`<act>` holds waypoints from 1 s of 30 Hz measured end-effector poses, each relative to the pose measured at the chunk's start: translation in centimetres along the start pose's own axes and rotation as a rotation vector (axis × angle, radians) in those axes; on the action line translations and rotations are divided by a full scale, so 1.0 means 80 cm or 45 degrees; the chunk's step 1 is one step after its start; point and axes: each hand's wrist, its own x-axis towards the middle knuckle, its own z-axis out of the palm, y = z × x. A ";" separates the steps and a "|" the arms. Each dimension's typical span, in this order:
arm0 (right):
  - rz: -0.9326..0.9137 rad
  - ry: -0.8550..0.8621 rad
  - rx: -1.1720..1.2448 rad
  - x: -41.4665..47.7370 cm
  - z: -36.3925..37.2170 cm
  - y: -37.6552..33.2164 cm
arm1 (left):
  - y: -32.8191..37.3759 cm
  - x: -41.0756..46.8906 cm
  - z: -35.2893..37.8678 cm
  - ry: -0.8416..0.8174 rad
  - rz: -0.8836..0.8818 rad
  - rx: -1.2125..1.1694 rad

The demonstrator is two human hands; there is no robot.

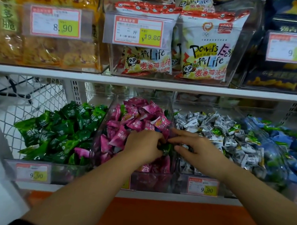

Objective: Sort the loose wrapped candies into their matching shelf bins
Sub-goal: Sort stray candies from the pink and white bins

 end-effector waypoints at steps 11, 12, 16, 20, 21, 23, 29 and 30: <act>0.051 0.193 -0.016 0.002 0.024 -0.003 | -0.055 -0.078 -0.049 0.586 -0.224 -0.767; 0.056 0.203 -0.027 0.002 0.024 -0.005 | -0.065 -0.085 -0.054 0.663 -0.266 -0.769; 0.068 0.198 -0.059 0.003 0.023 -0.009 | -0.116 -0.109 -0.071 1.026 -0.348 -0.591; 0.079 0.178 -0.078 0.005 0.022 -0.009 | -0.166 -0.113 -0.059 0.813 -0.335 -0.244; 0.082 0.170 -0.086 0.005 0.022 -0.008 | -0.174 -0.112 -0.052 0.648 -0.307 -0.199; 0.082 0.162 -0.091 0.004 0.022 -0.007 | -0.180 -0.111 -0.043 0.406 -0.282 -0.177; 0.085 0.157 -0.076 0.003 0.022 -0.004 | -0.183 -0.108 -0.049 0.245 -0.252 -0.134; 0.082 0.161 -0.081 0.003 0.022 -0.004 | -0.180 -0.109 -0.052 0.306 -0.251 -0.173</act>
